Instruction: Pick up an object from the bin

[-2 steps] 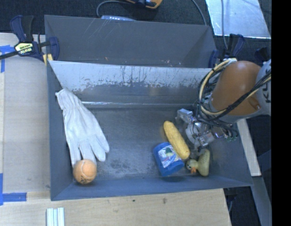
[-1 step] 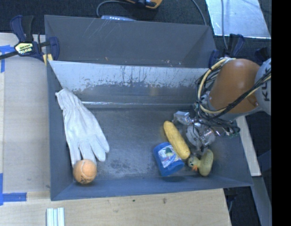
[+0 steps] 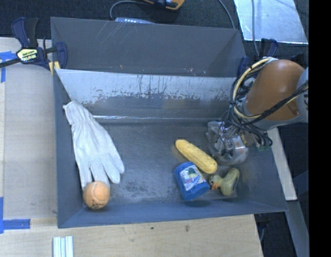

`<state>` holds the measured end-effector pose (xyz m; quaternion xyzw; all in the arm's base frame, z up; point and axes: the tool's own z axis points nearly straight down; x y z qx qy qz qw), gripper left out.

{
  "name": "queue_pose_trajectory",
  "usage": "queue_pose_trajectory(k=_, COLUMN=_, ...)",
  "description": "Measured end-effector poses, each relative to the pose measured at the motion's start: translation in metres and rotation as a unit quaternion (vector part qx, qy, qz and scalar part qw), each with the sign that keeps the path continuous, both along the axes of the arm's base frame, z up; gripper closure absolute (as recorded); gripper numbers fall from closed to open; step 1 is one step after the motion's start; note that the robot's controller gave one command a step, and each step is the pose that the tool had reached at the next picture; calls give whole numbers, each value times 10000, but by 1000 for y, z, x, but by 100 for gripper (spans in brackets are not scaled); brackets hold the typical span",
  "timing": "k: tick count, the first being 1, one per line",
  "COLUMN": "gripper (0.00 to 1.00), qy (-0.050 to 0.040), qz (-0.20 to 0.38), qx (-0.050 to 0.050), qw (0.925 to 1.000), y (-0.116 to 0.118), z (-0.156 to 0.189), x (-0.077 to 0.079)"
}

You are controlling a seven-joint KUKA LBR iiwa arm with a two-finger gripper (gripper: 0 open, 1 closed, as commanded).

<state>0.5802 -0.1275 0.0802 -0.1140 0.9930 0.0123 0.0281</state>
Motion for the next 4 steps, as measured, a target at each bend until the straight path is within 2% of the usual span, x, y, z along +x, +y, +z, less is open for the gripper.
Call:
queue_pose_trajectory(k=2, gripper=100, qy=-8, qz=17, qx=-17, qw=10000, y=-1, z=1, x=0)
queue_pose_trajectory(k=3, gripper=100, qy=-20, qz=137, qx=-16, qw=9999, y=83, z=-2, x=11)
queue_pose_trajectory(k=4, gripper=100, qy=-20, qz=139, qx=-16, qw=9999, y=83, z=-2, x=11)
